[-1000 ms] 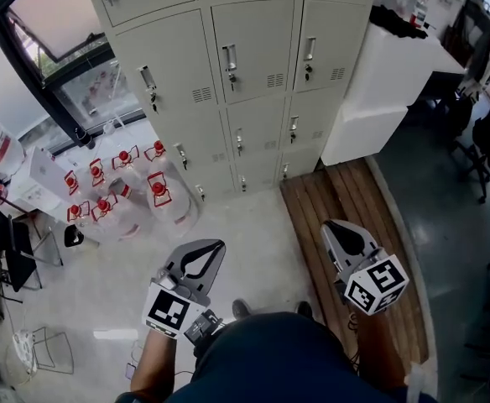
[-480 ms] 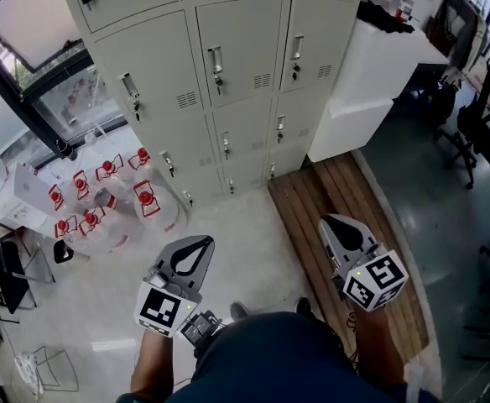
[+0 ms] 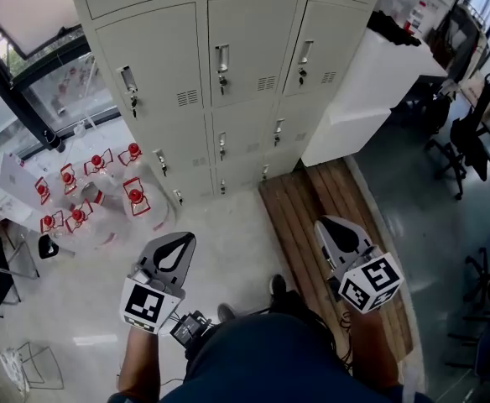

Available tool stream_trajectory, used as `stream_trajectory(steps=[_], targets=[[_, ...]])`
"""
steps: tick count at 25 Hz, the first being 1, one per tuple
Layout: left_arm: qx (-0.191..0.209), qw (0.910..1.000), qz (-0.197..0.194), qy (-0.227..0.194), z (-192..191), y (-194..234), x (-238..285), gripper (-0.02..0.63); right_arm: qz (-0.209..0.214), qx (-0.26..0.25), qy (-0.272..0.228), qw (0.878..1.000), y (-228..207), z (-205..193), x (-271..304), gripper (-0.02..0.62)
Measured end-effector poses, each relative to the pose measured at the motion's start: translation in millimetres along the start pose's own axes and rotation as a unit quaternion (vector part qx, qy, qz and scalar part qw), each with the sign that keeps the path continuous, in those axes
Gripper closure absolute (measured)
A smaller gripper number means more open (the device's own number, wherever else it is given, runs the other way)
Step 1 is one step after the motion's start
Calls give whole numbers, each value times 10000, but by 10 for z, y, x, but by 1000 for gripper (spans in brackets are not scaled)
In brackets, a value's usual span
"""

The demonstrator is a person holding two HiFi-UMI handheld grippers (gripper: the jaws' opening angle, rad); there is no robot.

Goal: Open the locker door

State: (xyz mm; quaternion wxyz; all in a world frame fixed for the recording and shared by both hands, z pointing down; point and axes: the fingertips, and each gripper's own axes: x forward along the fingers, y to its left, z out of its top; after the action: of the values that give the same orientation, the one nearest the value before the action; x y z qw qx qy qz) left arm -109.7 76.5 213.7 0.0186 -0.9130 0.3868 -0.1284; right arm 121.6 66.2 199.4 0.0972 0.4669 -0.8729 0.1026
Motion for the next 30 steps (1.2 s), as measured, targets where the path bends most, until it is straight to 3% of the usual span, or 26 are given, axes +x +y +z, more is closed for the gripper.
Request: stream_trajectory(steps=[4,8,14,30], targets=[[-67,9991,406,60,1,231,135,588,173,38,67,9998,-274,6,316,557],[-300,9954,911,11,92,395,276,588,605,-104,23,9981,-502,162,758,557],[-417,9902,1329,123,100,564,449,588,1077,-205,85,9939,-648,264,1189,557],[-644,9845,1587,388,-188,591,482,588,1254,-149,285,9916,-792,128,1493,557]])
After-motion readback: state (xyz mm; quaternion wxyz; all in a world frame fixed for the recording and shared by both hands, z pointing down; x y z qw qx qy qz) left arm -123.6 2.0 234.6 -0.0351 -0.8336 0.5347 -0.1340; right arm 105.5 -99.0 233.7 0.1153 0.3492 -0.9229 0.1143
